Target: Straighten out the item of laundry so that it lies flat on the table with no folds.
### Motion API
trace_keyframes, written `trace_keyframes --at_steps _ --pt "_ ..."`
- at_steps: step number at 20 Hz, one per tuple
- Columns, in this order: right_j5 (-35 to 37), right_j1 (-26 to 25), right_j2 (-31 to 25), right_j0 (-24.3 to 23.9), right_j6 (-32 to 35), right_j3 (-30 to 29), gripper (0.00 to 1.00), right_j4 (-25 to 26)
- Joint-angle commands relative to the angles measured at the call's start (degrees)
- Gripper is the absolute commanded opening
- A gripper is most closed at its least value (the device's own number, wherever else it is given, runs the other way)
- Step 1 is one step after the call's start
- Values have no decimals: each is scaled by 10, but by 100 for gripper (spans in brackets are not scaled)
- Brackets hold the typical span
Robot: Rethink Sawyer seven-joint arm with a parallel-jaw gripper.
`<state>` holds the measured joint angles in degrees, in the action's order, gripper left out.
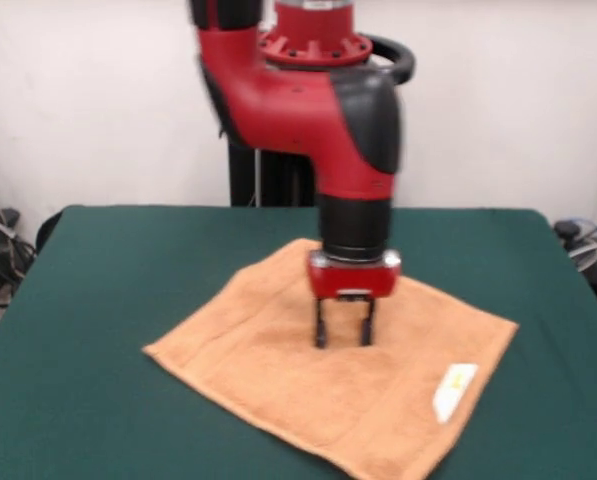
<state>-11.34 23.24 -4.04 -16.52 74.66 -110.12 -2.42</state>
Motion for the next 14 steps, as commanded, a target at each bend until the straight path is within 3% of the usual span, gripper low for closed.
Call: trace_keyframes --at_steps 1,7,14 --pt "55 -98 -60 60 176 -81 100 -40" --pt "43 -118 -58 60 174 -67 100 -40" --pt "77 -87 -34 74 157 -78 100 -58"
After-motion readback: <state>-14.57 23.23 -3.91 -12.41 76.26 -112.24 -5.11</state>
